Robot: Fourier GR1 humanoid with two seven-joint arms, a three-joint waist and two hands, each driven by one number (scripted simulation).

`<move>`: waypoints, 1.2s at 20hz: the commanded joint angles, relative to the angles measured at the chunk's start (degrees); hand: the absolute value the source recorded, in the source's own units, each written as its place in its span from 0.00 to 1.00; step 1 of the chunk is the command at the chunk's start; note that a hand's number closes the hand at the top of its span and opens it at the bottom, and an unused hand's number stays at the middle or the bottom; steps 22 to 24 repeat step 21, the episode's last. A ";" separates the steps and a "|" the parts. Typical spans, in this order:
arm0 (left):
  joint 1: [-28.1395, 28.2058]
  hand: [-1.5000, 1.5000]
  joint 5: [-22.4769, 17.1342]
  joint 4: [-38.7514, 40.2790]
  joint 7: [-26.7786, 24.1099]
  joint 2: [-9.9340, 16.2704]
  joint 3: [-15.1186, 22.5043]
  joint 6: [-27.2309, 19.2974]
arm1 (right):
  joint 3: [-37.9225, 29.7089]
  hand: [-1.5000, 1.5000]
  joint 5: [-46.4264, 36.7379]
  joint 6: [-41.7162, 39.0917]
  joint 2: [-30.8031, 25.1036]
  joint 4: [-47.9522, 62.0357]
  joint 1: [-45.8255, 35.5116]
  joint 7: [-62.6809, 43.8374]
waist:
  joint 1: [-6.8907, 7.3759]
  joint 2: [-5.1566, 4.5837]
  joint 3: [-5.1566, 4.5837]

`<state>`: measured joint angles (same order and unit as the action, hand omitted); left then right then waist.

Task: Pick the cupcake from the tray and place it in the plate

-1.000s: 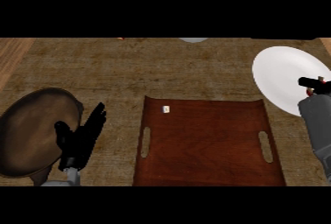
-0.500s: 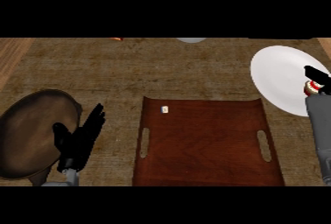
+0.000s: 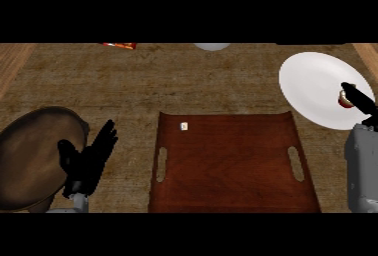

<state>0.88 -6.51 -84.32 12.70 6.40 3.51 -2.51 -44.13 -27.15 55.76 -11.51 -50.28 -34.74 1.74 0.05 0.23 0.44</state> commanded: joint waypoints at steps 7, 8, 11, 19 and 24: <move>6.29 0.50 1.06 -3.09 0.14 -0.78 1.55 0.14 | 8.73 0.00 6.70 -12.02 11.09 -22.44 19.61 2.04 | -0.49 0.10 -0.47; 3.20 0.50 2.03 -0.92 -0.15 -1.58 1.35 -1.05 | 12.43 0.00 3.92 -8.21 11.33 -21.89 20.63 -0.68 | -0.40 -0.03 -0.48; 1.04 0.50 0.39 0.44 1.69 -0.69 -0.23 0.23 | 21.50 0.00 4.78 -5.10 11.42 -27.16 28.22 -5.61 | -0.51 -0.01 -0.49; 4.05 0.50 2.66 -1.32 -0.44 -1.96 0.84 -0.25 | 31.62 0.00 -4.56 0.22 11.49 -36.81 35.22 -19.09 | -0.08 -0.17 -0.46; -0.15 0.50 3.01 -1.85 3.69 -3.19 1.61 -1.60 | 37.23 0.00 -6.66 5.72 11.50 -34.45 34.78 -22.20 | -0.07 -0.20 -0.46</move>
